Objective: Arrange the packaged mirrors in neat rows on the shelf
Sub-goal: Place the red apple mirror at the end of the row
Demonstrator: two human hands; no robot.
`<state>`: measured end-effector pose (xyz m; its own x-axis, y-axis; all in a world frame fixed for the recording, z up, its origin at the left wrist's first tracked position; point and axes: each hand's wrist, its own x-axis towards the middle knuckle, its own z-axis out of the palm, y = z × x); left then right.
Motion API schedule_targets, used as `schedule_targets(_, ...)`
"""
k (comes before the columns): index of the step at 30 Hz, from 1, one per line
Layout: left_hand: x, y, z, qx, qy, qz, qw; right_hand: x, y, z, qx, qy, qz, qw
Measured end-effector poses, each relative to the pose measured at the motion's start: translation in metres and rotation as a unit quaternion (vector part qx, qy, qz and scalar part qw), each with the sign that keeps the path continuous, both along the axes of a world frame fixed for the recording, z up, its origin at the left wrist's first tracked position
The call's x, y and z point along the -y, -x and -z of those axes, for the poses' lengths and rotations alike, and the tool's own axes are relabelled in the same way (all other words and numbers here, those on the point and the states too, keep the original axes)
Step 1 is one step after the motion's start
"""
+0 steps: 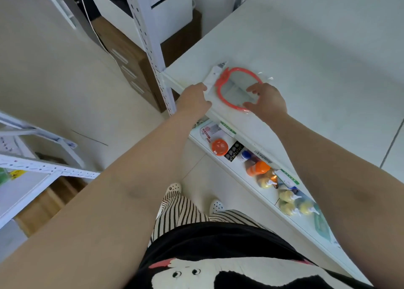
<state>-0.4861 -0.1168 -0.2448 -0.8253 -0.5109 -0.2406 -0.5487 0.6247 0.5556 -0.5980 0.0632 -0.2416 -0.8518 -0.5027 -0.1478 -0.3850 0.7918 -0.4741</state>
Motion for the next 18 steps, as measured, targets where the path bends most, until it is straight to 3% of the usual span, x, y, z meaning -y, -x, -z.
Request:
schedule_targets(13,0.065,0.097,0.011,0.128,-0.068,0.104,0.984,0.046,0.048,-0.003,0.013,-0.015,0.199,0.980)
schedule_targets(18,0.072,0.115,0.013,0.171,-0.075,0.133,0.973,0.050,0.049,0.005,0.062,-0.048,0.245,0.966)
